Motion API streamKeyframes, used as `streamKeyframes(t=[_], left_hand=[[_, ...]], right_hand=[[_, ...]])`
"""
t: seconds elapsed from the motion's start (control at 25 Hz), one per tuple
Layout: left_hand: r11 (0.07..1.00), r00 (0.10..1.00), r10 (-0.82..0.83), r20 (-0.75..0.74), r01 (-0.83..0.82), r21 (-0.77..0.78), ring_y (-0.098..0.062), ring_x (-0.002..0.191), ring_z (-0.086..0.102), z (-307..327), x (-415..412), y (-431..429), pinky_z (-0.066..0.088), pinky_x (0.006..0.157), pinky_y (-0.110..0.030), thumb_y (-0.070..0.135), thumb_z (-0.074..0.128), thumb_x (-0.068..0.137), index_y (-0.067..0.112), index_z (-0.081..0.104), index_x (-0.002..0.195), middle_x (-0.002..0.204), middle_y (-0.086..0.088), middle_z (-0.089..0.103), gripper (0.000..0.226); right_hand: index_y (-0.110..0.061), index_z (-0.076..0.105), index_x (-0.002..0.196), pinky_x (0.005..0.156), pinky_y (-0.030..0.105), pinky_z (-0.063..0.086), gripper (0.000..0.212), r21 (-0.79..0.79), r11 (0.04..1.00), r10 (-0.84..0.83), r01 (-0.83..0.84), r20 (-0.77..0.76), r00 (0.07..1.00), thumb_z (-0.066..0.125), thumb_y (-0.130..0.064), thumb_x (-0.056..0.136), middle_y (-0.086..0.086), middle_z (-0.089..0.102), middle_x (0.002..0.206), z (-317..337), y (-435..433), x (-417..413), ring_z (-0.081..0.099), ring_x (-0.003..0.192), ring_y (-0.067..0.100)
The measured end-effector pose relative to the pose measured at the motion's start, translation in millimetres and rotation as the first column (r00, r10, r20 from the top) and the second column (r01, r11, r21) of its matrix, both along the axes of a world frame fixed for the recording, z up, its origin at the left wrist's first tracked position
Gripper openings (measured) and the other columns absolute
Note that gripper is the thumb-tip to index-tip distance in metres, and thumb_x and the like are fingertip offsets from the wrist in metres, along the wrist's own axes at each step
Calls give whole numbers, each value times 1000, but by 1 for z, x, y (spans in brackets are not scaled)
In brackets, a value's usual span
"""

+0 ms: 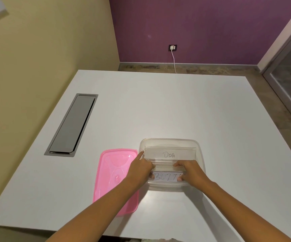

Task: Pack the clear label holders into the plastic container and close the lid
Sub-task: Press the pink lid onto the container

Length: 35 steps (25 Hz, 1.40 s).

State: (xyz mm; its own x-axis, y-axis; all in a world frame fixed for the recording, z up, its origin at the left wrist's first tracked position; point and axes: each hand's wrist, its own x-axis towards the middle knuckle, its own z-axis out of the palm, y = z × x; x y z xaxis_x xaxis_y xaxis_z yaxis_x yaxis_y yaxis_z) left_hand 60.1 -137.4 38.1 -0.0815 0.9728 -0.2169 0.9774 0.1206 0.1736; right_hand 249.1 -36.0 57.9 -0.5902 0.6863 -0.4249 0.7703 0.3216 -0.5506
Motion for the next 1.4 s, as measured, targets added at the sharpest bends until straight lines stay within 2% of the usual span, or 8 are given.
streamKeyframes(t=[0.2, 0.4, 0.72, 0.88, 0.96, 1.12, 1.32, 1.4], left_hand=[[894, 975, 47, 219, -139, 427, -19, 85, 60, 15, 6, -37, 40, 84, -26, 17, 61, 90, 15, 65, 94, 90, 1, 69, 6], [805, 802, 409, 435, -542, 242, -14, 70, 44, 0, 14, -92, 32, 59, -23, 31, 51, 95, 25, 42, 87, 77, 9, 46, 12], [896, 898, 439, -27, -440, -55, -16, 85, 51, -28, 37, -119, 39, 74, -27, 46, 53, 87, 17, 54, 101, 99, 1, 57, 32], [939, 937, 345, -51, -344, 15, -17, 51, 53, -9, 37, -120, 32, 49, -27, 21, 84, 58, 13, 60, 62, 62, -2, 59, 25], [922, 924, 380, -45, -374, 98, -20, 48, 52, 4, 32, -122, 37, 45, -27, 15, 84, 56, 10, 62, 63, 64, -5, 60, 24], [795, 840, 540, 53, -529, 297, -24, 62, 59, 33, 10, -129, 49, 55, -33, 7, 74, 76, 6, 63, 91, 83, -10, 66, 18], [468, 663, 633, 399, -739, 484, -28, 85, 54, 82, -23, -125, 44, 72, -40, 8, 41, 98, 3, 54, 107, 96, -15, 62, 17], [383, 648, 603, 465, -747, 543, -23, 88, 52, 105, -33, -122, 38, 74, -30, 9, 37, 100, 3, 53, 107, 99, -15, 60, 18]], right_hand=[[-12, 68, 107, 87, 21, 41, 39, 143, 985, -76, 99, -158, 985, 79, -3, 71, 7, 66, 110, 15, -11, 4, 57, 104, 21], [-12, 71, 95, 76, 12, 43, 19, 167, 979, -58, 116, -318, 946, 72, -3, 79, 2, 68, 92, 23, -34, 4, 58, 84, 12], [-13, 71, 96, 78, 16, 47, 17, 144, 989, 1, 39, -269, 963, 61, -4, 87, 1, 70, 95, 14, -55, -2, 62, 86, 10], [-15, 71, 94, 78, 18, 49, 19, 156, 987, 15, 30, -281, 959, 61, -2, 86, -1, 70, 93, 16, -55, -1, 62, 84, 9], [-15, 72, 93, 78, 19, 49, 19, 159, 987, 15, 34, -298, 954, 61, -2, 85, -2, 70, 91, 18, -55, 0, 62, 83, 9], [-13, 72, 93, 79, 21, 51, 19, 172, 983, -9, 70, -332, 943, 63, -1, 83, 0, 71, 91, 22, -51, 0, 62, 83, 11], [-12, 72, 95, 80, 16, 50, 19, 154, 981, -48, 117, -391, 919, 65, 0, 81, 0, 71, 92, 34, -44, -2, 62, 83, 8], [-13, 72, 95, 77, 6, 47, 18, 172, 976, -45, 131, -430, 902, 67, -2, 82, -2, 71, 91, 42, -42, -4, 61, 81, 2]])
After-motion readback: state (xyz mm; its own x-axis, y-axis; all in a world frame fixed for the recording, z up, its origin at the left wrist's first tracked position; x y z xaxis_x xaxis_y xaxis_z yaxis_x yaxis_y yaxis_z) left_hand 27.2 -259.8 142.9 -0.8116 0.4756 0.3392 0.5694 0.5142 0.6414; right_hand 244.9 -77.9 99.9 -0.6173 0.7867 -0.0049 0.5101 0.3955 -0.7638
